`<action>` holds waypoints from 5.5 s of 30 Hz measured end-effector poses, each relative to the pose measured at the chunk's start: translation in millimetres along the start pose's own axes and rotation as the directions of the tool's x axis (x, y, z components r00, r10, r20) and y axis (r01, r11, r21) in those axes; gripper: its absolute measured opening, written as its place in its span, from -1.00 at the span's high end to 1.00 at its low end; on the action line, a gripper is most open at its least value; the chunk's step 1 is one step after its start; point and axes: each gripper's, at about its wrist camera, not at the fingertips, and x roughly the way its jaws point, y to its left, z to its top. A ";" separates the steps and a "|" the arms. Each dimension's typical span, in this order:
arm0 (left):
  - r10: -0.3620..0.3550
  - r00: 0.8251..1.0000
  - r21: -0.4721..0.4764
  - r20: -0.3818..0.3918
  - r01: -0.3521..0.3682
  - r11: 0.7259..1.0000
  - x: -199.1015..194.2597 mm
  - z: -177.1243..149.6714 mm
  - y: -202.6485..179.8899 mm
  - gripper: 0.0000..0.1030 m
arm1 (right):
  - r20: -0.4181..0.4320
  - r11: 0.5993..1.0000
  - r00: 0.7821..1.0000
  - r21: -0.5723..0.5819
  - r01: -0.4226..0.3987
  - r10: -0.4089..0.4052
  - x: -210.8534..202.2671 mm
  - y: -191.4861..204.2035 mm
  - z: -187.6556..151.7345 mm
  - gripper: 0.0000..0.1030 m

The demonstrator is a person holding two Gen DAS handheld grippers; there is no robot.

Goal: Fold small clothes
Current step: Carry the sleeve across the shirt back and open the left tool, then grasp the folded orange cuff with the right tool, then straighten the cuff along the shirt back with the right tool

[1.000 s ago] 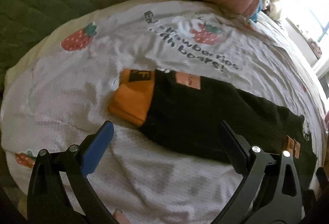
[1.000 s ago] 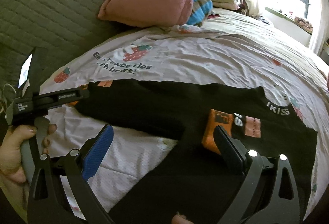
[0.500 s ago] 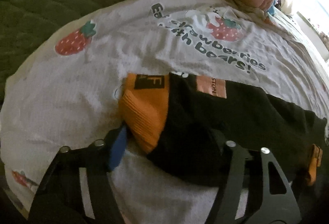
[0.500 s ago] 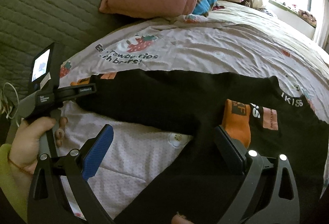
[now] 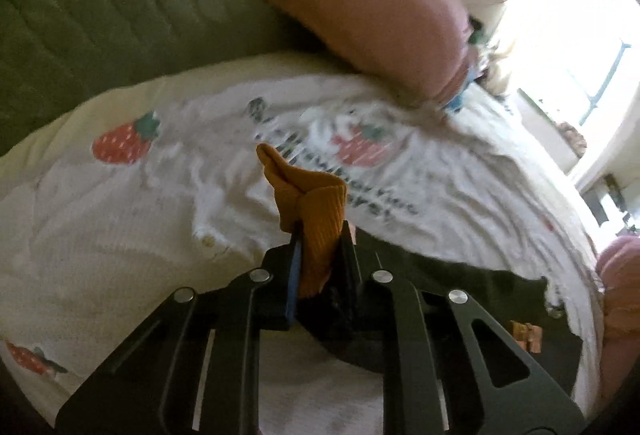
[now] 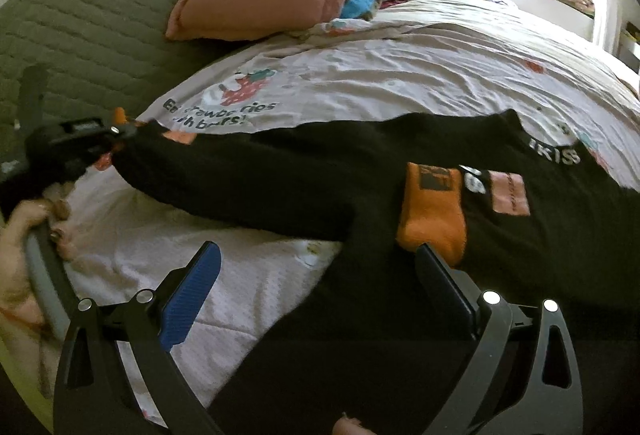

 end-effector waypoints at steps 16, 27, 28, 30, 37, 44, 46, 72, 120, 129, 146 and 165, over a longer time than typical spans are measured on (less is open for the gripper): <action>-0.248 0.967 0.220 0.060 0.230 0.948 -54.6 -12.7 -77.9 0.84 | 0.085 0.975 0.986 0.185 0.125 -0.143 -77.4 -88.0 -41.0 -0.88; -0.363 0.930 0.280 -0.057 0.364 0.888 -53.2 -35.0 -150.9 0.88 | 0.122 0.949 0.973 0.272 0.157 -0.196 -120.9 -137.9 -64.0 -0.88; -0.372 0.926 0.279 -0.067 0.376 0.884 -53.1 -35.8 -156.0 0.88 | 0.125 0.948 0.971 0.275 0.163 -0.204 -123.9 -141.0 -65.4 -0.88; -0.389 0.918 0.285 -0.079 0.394 0.874 -54.2 -38.4 -167.4 0.88 | 0.129 0.944 0.969 0.285 0.168 -0.212 -127.9 -146.6 -67.3 -0.88; -0.449 0.884 0.317 -0.132 0.467 0.826 -54.4 -54.1 -211.6 0.88 | 0.137 0.915 0.959 0.359 0.186 -0.248 -142.4 -173.4 -75.7 -0.88; -0.482 0.853 0.342 -0.199 0.521 0.782 -44.1 -78.7 -248.5 0.88 | 0.142 0.877 0.944 0.431 0.213 -0.299 -158.5 -201.0 -84.5 -0.88; -0.487 0.844 0.349 -0.225 0.536 0.768 -38.3 -87.8 -255.7 0.88 | 0.137 0.866 0.941 0.448 0.220 -0.310 -160.3 -207.5 -88.2 -0.88; -0.491 0.687 0.263 -0.536 0.689 0.675 17.0 -150.7 -275.4 -0.09 | 0.059 0.807 0.938 0.530 0.259 -0.340 -138.6 -225.3 -94.7 -0.88; -0.219 0.948 0.278 -0.233 0.280 0.919 23.7 -53.7 -174.8 -0.82 | 0.203 0.973 0.953 0.091 0.212 -0.226 -113.9 -172.5 53.9 0.85; -0.209 0.946 0.362 -0.249 0.291 0.886 33.1 -79.2 -198.6 -0.82 | 0.154 0.949 0.943 0.166 0.269 -0.294 -105.2 -204.9 25.6 0.85; -0.285 0.920 0.463 -0.269 0.383 0.799 30.5 -117.1 -236.1 -0.78 | 0.071 0.912 0.921 0.185 0.365 -0.383 -92.9 -226.6 -7.3 0.85; -0.302 0.895 0.564 -0.330 0.443 0.697 34.4 -147.2 -268.6 -0.58 | 0.028 0.892 0.912 0.222 0.394 -0.410 -79.4 -239.9 -15.8 0.80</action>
